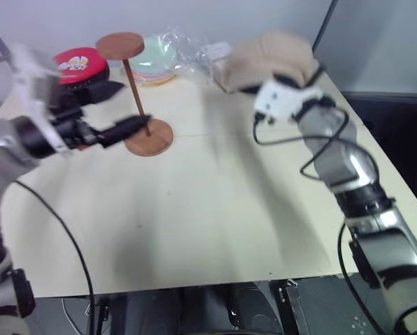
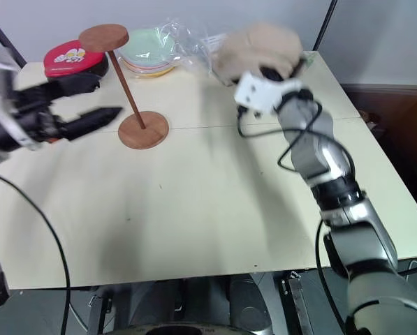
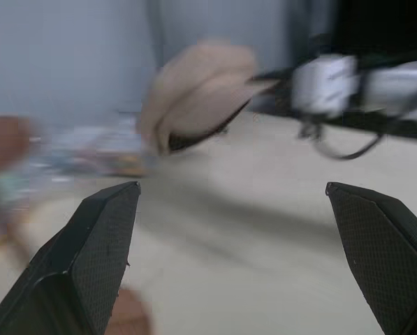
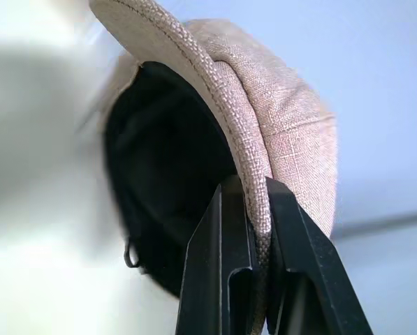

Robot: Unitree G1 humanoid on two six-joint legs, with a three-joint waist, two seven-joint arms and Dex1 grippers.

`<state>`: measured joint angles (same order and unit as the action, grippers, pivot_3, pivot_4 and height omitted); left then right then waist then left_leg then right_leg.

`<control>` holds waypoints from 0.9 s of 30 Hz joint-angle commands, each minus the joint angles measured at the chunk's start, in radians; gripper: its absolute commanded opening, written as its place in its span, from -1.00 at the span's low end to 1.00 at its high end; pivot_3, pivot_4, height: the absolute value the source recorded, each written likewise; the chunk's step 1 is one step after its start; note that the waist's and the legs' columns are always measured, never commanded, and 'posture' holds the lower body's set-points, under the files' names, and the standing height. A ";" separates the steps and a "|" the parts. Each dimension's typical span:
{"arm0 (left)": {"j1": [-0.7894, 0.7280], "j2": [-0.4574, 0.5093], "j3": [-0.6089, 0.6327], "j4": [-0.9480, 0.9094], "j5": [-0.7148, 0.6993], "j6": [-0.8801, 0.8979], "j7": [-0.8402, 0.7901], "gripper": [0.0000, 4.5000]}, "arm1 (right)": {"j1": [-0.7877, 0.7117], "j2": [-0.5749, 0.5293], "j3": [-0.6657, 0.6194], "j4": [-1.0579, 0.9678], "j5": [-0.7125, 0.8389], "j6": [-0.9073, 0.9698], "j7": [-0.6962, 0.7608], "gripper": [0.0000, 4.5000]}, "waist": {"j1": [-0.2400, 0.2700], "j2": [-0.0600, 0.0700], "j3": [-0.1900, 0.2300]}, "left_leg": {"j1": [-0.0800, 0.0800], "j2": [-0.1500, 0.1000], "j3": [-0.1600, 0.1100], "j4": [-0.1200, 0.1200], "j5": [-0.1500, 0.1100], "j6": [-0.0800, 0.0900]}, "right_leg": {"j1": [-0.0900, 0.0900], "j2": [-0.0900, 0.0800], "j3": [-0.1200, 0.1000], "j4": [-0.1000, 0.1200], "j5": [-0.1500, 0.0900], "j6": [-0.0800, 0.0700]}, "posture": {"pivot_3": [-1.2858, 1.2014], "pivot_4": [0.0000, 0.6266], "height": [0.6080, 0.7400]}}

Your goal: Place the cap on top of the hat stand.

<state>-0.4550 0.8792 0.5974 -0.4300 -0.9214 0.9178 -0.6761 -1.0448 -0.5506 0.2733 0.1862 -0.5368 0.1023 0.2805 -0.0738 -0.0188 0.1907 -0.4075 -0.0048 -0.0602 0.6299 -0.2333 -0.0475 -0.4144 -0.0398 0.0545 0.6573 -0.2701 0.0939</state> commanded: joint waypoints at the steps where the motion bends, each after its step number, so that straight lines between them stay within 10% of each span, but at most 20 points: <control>1: 0.083 0.050 0.222 0.017 -0.035 0.033 0.029 1.00 | -0.153 0.080 -0.010 0.029 0.048 -0.147 -0.040 -0.97 | 0.000 0.000 0.000 | 0.000 0.000 0.000 0.000 0.000 0.000 | -0.001 0.000 0.000 0.000 0.000 -0.001 | 0.03 -0.52 1.00; 10: 0.234 0.109 0.400 0.062 -0.019 0.010 0.039 1.00 | -0.173 0.299 0.083 0.178 0.075 -0.313 -0.042 -0.97 | 0.029 -0.005 -0.003 | 0.001 -0.002 -0.002 0.002 0.001 -0.001 | 0.004 -0.005 -0.003 0.000 -0.001 -0.002 | 0.03 -0.52 1.00; 23: 0.241 0.154 0.347 0.091 -0.023 -0.014 0.019 1.00 | -0.023 0.371 0.215 0.238 -0.079 -0.399 -0.124 -0.97 | 0.015 -0.006 -0.003 | 0.000 -0.001 -0.002 -0.001 0.001 -0.003 | 0.001 -0.004 -0.003 0.001 -0.001 -0.002 | 0.03 -0.52 1.00; 27: 0.230 0.168 0.278 0.098 -0.009 -0.045 -0.004 1.00 | -0.024 0.395 0.187 0.251 -0.065 -0.370 -0.128 -0.33 | 0.011 -0.006 -0.003 | 0.000 -0.001 -0.002 -0.001 0.002 -0.003 | 0.001 -0.004 -0.003 0.001 -0.001 -0.002 | 0.03 -0.52 1.00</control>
<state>-0.2097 1.0218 0.8876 -0.3250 -0.9380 0.9035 -0.6686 -1.0441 -0.1679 0.4907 0.4480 -0.6144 -0.2704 0.1684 -0.0632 -0.0244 0.1880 -0.4072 -0.0057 -0.0624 0.6289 -0.2318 -0.0506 -0.4133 -0.0434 0.0516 0.6581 -0.2709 0.0921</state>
